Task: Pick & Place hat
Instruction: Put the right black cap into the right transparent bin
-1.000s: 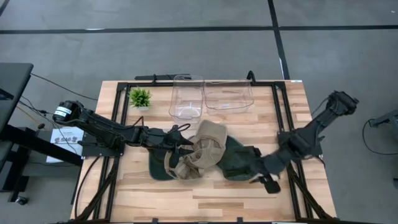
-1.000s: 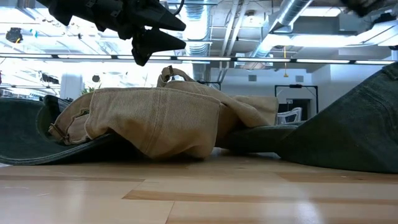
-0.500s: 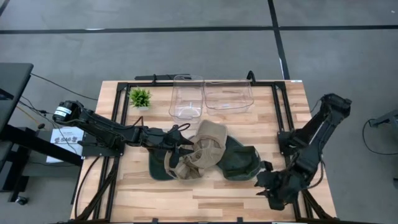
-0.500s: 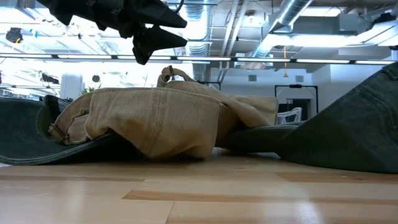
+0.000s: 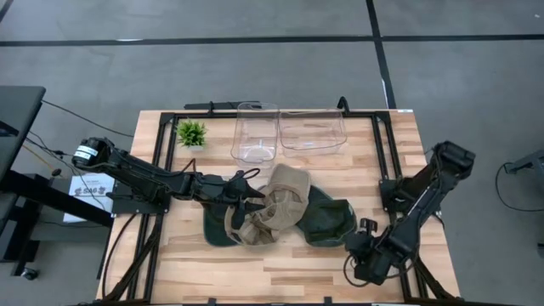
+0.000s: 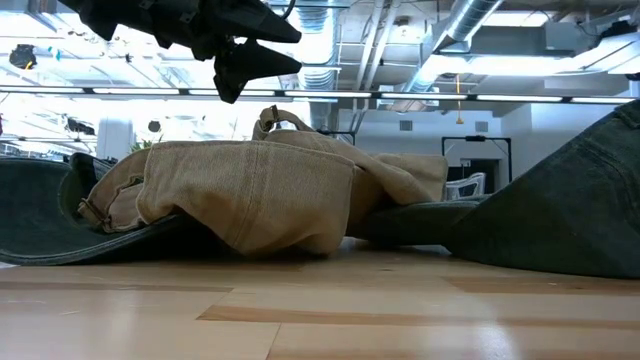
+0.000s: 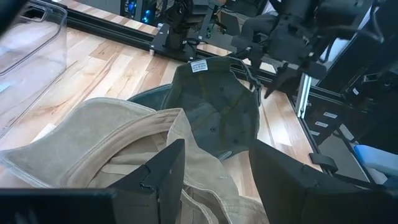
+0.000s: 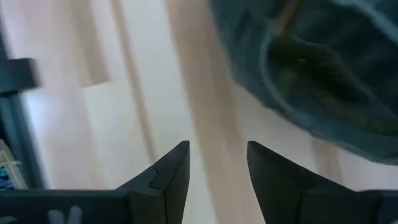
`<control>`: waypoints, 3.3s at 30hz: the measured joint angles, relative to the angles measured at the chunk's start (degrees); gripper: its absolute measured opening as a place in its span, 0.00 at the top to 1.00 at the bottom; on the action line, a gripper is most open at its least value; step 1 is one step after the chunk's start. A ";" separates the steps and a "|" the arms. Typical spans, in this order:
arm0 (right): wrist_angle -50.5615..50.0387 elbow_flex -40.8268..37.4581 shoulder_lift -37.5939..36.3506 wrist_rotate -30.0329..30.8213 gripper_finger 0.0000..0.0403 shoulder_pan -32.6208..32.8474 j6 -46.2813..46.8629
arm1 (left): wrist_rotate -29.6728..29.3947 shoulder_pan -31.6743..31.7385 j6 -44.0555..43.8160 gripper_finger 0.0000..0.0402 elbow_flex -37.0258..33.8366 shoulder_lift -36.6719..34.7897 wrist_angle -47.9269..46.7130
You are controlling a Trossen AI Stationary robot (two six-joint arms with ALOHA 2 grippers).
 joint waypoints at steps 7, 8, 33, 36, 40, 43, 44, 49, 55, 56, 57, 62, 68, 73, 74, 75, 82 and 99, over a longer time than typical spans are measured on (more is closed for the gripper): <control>-0.24 0.02 2.80 1.18 0.63 -5.07 -5.39 | 0.00 0.00 -0.02 0.56 0.00 -0.02 0.02; -0.26 0.01 3.29 1.19 0.63 -5.90 -6.49 | 0.00 0.00 0.00 0.56 0.00 -0.01 0.02; 0.36 0.00 3.97 13.40 0.63 -23.25 -27.67 | 0.00 -0.02 -0.01 0.56 0.00 -0.02 0.02; 0.87 0.00 3.97 14.12 0.63 -25.47 -29.83 | 0.00 -0.02 -0.01 0.56 0.00 -0.02 0.02; 3.26 0.00 3.97 14.82 0.63 -28.33 -33.05 | 0.00 0.00 0.00 0.56 0.00 -0.02 0.02; 5.59 0.00 3.97 14.82 0.63 -30.31 -35.81 | -0.02 0.00 -0.02 0.56 0.00 -0.02 0.02; 6.32 0.00 3.97 14.79 0.63 -30.95 -36.69 | 0.00 -0.02 0.00 0.56 0.00 -0.02 0.02; 9.61 0.00 3.94 14.69 0.63 -34.03 -41.05 | 0.00 -0.01 -0.01 0.56 0.00 -0.02 0.01; 12.57 0.00 3.94 14.51 0.63 -38.05 -45.64 | 0.00 0.00 0.00 0.56 0.00 -0.02 0.00; 13.02 0.00 3.94 14.49 0.63 -38.78 -46.41 | 0.00 0.00 0.00 0.56 0.00 -0.02 0.00; 13.44 0.00 3.94 14.48 0.63 -39.44 -47.00 | 0.00 -0.02 -0.02 0.56 0.00 -0.02 0.00; 14.33 0.00 3.94 13.73 0.63 -42.67 -49.37 | 0.00 -0.01 0.00 0.56 0.00 -0.02 0.00; 14.82 -0.02 4.59 4.23 0.63 -45.71 -51.21 | 0.00 0.00 0.00 0.56 0.00 -0.02 0.00; 13.85 -0.13 6.35 -1.86 0.62 -46.16 -51.02 | 0.00 -0.02 0.00 0.56 0.00 -0.02 -0.02; 13.66 -0.12 6.51 -2.10 0.61 -45.89 -51.02 | 0.00 -0.02 0.00 0.56 0.00 -0.02 -0.02; 13.51 -0.09 6.56 -2.08 0.60 -45.65 -51.10 | 0.00 0.00 0.00 0.56 0.00 -0.02 -0.09; 8.36 -0.05 4.37 -2.20 0.45 -43.94 -50.91 | 0.00 -0.01 0.00 0.56 0.00 -0.02 -0.24; 1.29 -0.02 -5.79 -1.48 0.45 -40.13 -51.14 | 0.00 0.00 0.00 0.56 0.00 -0.02 -0.22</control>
